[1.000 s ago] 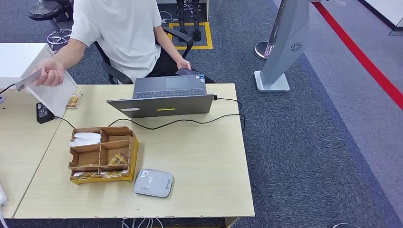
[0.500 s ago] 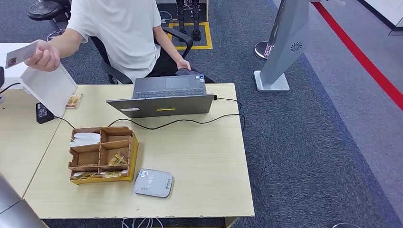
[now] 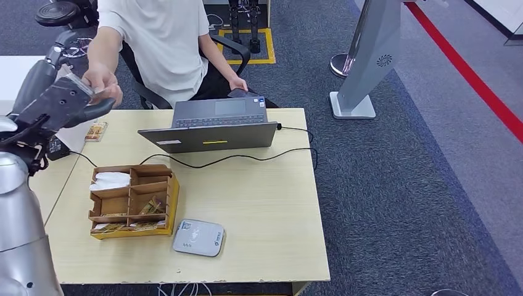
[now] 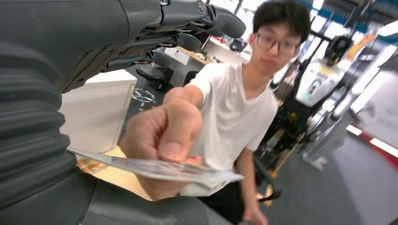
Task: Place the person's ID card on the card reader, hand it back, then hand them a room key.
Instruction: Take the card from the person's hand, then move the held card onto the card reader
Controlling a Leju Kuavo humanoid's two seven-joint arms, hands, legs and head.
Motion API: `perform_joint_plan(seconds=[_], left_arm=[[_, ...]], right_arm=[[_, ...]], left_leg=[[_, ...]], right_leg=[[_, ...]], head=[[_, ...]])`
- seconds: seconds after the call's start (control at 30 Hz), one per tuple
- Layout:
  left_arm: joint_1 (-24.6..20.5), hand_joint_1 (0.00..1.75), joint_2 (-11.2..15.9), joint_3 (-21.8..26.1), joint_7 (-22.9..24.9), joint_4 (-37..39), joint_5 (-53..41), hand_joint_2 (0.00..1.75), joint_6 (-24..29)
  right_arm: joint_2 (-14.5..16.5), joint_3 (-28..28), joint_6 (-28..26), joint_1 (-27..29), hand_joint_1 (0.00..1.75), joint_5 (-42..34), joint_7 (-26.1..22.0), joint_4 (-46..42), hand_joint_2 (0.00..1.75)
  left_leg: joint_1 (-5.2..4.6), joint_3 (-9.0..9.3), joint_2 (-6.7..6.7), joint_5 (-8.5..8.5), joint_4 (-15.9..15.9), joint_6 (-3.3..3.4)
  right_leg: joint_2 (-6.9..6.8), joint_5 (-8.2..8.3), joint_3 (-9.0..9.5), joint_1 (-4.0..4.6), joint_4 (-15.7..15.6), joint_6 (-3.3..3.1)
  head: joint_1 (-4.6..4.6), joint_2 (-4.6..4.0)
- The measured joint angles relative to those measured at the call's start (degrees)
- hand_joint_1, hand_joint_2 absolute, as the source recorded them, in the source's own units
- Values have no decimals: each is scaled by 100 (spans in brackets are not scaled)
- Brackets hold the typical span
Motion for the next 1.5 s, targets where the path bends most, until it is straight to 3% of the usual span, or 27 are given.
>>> perform_joint_plan(seconds=[0.6,0.73,1.5], left_arm=[[-572,0,753,-2081,1180,1602,-1519,175,-407],[-633,175,863,-2355,1345,1838,-1769,175,-441],[-640,175,920,-2554,1073,2001,-1922,175,-328]], right_arm=[[0,63,152,-47,0,16,73,-2,0],[0,97,198,-64,0,20,100,-2,0],[0,110,207,-71,0,22,107,-2,0]], left_leg=[[0,-3,2,5,0,0],[-1,-4,2,5,0,-1],[-1,-5,1,5,0,-1]], right_leg=[[0,2,-2,0,2,0],[1,3,-2,0,2,0],[1,3,-2,0,2,0]], head=[[-4,0],[-4,0],[-4,0]])
